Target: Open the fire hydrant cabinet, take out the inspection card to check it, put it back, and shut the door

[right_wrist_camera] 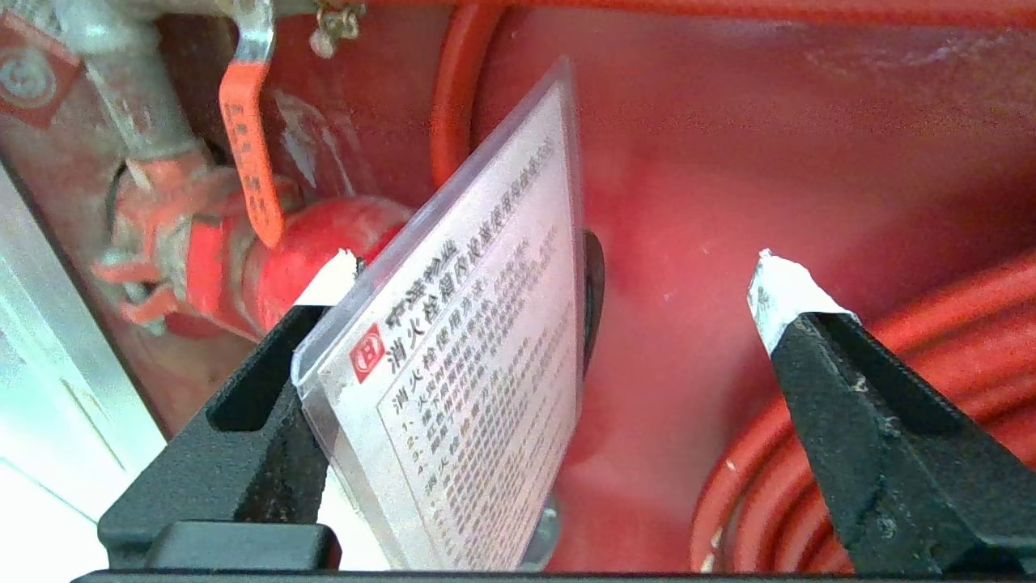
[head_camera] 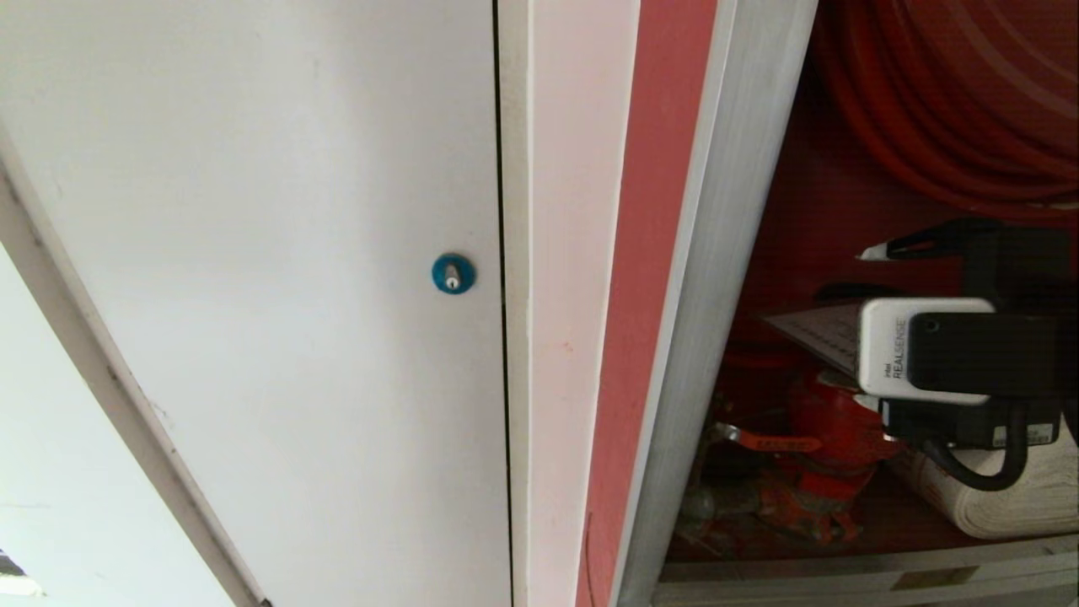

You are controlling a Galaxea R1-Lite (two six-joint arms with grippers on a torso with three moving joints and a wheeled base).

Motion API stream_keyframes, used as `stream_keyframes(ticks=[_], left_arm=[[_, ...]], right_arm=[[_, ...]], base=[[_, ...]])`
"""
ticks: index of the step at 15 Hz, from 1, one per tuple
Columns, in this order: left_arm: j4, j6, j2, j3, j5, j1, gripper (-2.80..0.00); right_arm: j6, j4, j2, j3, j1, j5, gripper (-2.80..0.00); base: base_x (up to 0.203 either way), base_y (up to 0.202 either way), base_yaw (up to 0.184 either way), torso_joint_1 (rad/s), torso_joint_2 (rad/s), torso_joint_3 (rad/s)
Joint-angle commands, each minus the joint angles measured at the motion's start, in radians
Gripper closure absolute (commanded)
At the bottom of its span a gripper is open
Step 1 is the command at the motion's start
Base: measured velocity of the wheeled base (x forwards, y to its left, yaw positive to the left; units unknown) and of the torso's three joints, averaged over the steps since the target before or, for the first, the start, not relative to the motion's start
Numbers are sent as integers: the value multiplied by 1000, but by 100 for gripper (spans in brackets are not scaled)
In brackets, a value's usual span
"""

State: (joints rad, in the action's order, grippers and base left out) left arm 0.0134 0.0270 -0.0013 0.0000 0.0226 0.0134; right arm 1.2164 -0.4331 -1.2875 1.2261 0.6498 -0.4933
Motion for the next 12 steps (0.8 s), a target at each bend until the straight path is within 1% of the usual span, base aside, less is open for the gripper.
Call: stream_keyframes(ticks=[1, 8, 12], left_arm=[[0, -1, 1, 8, 0, 0, 0], [0, 1, 1, 8, 0, 0, 0], [0, 1, 1, 8, 0, 0, 0]], right_arm=[[28, -3, 39, -13, 1, 9, -280], [42, -7, 94, -58, 1, 37, -280], [37, 10, 55, -47, -9, 37, -280]], base=[[0, 0, 0, 0, 0, 0], [0, 0, 0, 0, 0, 0], [0, 0, 0, 0, 0, 0]])
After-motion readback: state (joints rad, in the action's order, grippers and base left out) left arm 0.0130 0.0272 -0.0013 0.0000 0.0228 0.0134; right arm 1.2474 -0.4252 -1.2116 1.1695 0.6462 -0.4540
